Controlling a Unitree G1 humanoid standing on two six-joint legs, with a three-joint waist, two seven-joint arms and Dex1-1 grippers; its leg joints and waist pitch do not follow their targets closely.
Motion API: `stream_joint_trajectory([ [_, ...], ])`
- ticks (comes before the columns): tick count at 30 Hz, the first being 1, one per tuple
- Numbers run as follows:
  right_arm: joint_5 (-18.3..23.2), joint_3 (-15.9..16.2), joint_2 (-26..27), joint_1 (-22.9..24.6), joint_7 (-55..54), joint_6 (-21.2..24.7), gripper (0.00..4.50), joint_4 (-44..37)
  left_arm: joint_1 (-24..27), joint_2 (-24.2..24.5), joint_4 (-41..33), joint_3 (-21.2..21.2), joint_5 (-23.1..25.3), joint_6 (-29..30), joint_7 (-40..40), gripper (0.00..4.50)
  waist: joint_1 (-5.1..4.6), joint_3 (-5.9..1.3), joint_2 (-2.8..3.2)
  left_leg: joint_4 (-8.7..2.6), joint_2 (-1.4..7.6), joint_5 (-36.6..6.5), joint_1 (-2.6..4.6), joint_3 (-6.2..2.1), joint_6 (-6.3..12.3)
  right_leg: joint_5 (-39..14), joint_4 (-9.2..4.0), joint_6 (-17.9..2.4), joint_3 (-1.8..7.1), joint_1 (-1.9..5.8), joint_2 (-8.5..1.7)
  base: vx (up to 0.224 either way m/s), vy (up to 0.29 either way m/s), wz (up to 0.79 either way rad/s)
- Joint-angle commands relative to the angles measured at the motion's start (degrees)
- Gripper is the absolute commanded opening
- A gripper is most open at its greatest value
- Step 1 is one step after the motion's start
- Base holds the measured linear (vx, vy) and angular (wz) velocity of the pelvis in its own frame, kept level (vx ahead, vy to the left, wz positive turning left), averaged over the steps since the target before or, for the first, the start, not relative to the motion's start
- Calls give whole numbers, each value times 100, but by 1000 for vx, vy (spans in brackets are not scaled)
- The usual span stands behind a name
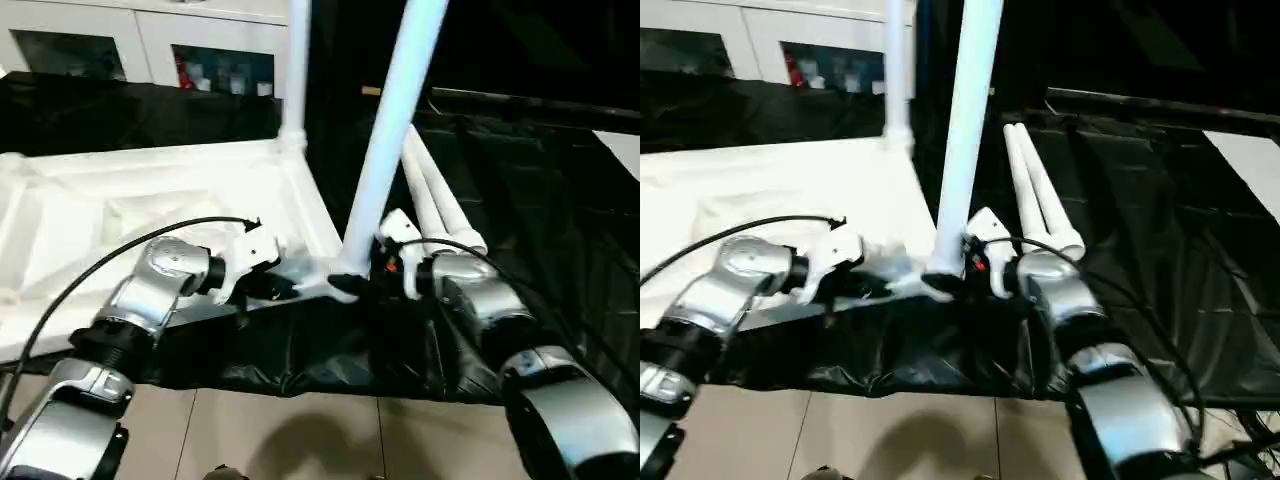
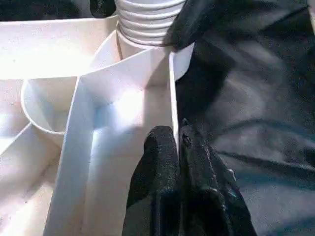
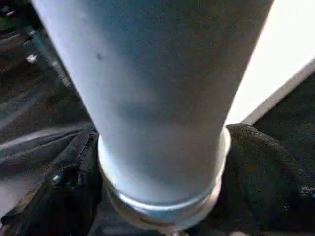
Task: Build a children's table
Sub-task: Insert table leg to table base
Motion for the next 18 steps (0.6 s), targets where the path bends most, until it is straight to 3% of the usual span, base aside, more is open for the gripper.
stream_joint_trajectory([
  [1, 100, 146, 28, 61, 317, 71, 389, -326, -19, -99, -344, -252, -187, -269, -546, 0, -1, -378, 88, -355, 165, -656, 75, 27, 275, 67, -320, -1455, 298, 351, -441, 0, 0, 0],
  [18, -88, 358, 54, 416, 425, 100, 389, -871, 56, -103, -312, -328, -113, -378, -738, 0, 13, -379, 87, -363, 153, -677, 77, 19, 172, -20, -330, -1402, 298, 347, -438, 0, 0, 0],
])
